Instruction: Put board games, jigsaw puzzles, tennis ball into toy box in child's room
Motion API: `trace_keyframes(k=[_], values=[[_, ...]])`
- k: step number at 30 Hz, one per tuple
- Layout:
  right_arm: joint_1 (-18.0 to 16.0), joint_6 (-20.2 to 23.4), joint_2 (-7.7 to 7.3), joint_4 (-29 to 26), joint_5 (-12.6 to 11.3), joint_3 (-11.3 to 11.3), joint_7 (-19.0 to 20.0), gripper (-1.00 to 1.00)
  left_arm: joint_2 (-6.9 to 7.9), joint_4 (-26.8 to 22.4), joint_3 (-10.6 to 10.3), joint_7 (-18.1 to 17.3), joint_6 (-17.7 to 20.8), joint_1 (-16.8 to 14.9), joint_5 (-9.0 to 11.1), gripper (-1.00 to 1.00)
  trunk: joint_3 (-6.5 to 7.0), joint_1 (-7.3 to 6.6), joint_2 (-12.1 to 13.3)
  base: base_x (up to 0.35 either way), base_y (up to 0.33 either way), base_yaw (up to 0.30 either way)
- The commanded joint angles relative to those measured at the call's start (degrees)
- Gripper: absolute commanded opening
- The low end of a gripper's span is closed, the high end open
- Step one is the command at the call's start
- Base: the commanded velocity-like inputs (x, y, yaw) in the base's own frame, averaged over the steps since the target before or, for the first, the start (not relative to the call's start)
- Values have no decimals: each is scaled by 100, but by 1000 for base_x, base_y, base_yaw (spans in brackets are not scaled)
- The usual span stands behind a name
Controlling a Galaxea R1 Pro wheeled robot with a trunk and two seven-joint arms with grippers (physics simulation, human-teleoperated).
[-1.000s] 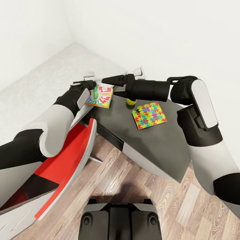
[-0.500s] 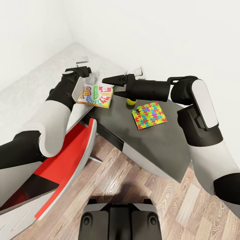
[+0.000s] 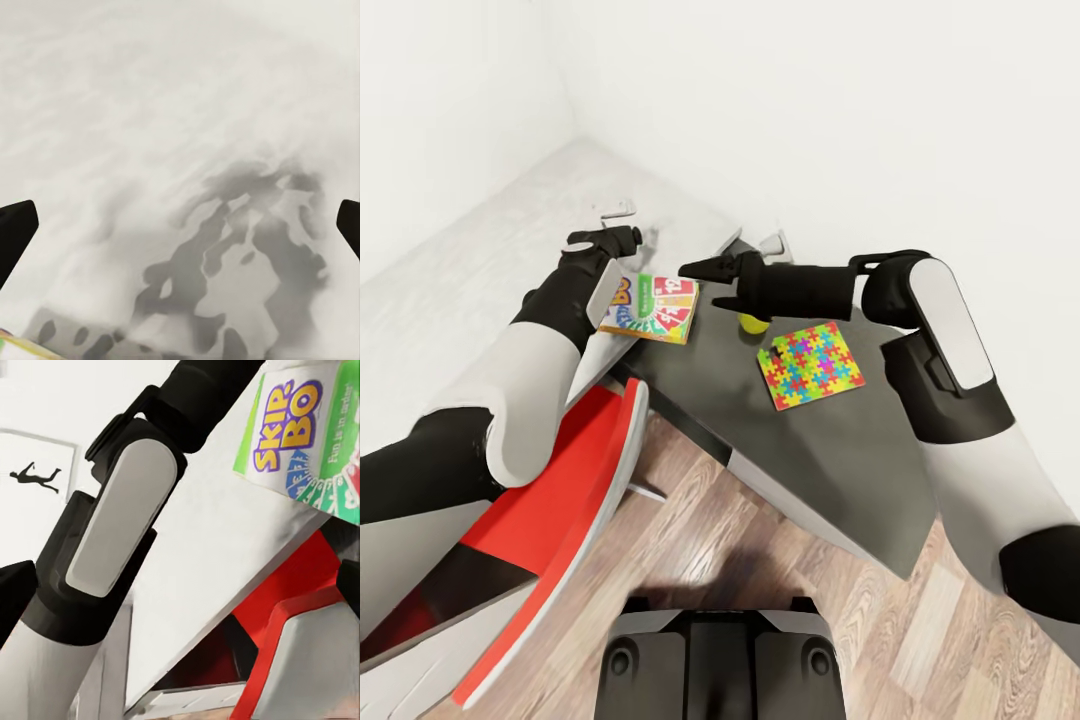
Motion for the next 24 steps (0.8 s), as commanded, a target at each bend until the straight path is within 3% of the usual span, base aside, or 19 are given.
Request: trace_keyframes(k=[1, 9, 24], values=[[-1, -5, -6, 29, -26, 6, -55, 100, -4, -9, 29, -1, 33, 5, -38, 100, -7, 4, -9, 89, 0, 0], [17, -2, -11, 287, 241, 0, -39, 100, 3, -12, 29, 1, 40, 36, -33, 100, -7, 4, -9, 83, 0, 0], [18, 2, -4, 448, 252, 4, -44, 100, 4, -12, 31, -9, 45, 41, -30, 100, 25, 4, -9, 17, 4, 0]])
